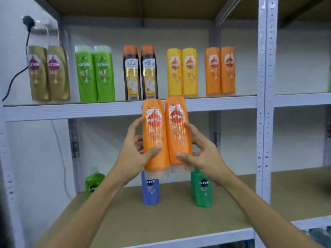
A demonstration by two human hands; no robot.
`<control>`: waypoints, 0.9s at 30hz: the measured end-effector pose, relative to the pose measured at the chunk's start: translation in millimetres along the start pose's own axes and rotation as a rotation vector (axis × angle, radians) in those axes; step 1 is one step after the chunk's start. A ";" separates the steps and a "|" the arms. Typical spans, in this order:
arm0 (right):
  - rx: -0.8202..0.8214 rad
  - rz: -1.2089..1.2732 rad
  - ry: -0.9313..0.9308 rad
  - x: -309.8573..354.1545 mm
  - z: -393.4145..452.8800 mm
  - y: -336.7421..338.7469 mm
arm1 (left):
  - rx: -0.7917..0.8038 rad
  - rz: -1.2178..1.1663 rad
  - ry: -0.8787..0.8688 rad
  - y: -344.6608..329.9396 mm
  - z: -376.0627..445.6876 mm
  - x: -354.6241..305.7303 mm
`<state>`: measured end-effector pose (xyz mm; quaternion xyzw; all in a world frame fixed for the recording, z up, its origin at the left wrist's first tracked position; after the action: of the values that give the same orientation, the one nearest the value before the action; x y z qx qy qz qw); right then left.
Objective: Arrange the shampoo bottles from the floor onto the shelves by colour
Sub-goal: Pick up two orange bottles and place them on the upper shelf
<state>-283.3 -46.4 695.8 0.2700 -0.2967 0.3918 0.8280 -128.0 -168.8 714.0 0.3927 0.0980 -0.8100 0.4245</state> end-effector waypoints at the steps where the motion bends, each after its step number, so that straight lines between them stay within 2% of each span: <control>1: -0.012 -0.018 0.032 9.5 10.9 5.1 | -0.013 0.013 -0.031 1.5 10.1 -11.9; 9: -0.094 -0.177 0.246 87.3 101.2 46.7 | -0.061 0.109 -0.287 6.9 107.1 -89.2; 14: -0.154 -0.257 0.317 113.9 153.0 71.4 | -0.129 0.159 -0.429 3.5 159.5 -123.8; 22: -0.195 -0.393 0.353 115.6 198.0 94.5 | -0.211 0.211 -0.473 -9.1 211.4 -128.8; 27: -0.220 -0.403 0.330 86.6 201.5 100.9 | -0.175 0.215 -0.441 -18.6 226.2 -108.4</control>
<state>-376.6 -85.9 915.0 0.1649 -0.1388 0.2233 0.9506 -231.4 -202.4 940.8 0.1764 0.0306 -0.8148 0.5514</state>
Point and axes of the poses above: each hand's wrist, its own z-axis towards the middle knuckle, its own y-axis out of the back of the hand, x = y × z, the point moved 10 cm from there along z, towards the middle knuckle
